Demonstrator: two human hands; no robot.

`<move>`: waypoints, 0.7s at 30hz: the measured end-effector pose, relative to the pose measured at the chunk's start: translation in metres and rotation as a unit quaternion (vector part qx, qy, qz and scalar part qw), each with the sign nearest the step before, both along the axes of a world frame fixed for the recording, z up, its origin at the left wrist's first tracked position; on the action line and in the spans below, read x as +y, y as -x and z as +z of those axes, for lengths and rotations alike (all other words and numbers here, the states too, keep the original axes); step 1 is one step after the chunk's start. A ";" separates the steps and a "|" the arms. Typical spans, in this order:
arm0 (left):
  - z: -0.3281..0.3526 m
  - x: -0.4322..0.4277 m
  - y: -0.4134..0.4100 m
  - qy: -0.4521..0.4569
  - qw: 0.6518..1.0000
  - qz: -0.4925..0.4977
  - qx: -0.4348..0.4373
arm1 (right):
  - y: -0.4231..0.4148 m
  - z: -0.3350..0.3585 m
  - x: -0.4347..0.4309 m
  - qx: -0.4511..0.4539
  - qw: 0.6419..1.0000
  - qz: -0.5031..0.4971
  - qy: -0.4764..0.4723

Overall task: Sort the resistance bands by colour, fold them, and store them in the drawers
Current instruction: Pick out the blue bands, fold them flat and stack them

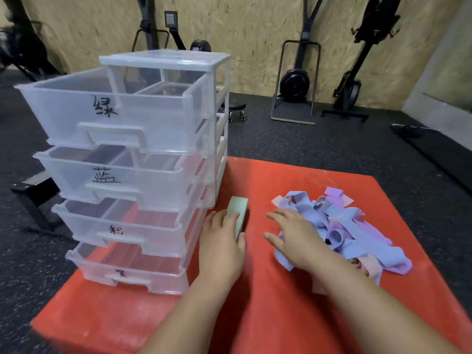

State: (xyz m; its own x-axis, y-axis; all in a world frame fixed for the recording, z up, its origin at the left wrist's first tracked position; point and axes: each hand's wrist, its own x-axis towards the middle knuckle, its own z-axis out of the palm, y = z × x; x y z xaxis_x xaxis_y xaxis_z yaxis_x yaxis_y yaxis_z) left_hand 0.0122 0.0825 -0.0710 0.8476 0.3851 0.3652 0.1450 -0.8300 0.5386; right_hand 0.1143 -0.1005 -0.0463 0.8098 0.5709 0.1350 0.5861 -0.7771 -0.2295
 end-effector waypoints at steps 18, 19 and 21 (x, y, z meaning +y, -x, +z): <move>-0.003 -0.113 0.057 -0.046 0.969 -0.220 0.098 | 0.096 -0.041 -0.192 -0.063 0.987 -0.146 0.009; -0.005 -0.115 0.054 -0.051 0.968 -0.220 0.108 | 0.094 -0.041 -0.193 -0.070 0.986 -0.149 0.015; -0.007 -0.117 0.047 -0.054 0.969 -0.211 0.119 | 0.090 -0.038 -0.193 -0.079 0.983 -0.164 0.022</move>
State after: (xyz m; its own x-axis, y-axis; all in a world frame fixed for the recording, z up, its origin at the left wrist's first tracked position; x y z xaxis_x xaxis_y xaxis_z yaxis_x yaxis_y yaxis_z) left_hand -0.0345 -0.0349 -0.0776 0.9864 -0.0437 0.1584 -0.1099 -0.8919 0.4386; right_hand 0.0248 -0.2931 -0.0848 0.9219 0.2907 0.2562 0.3283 -0.9372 -0.1180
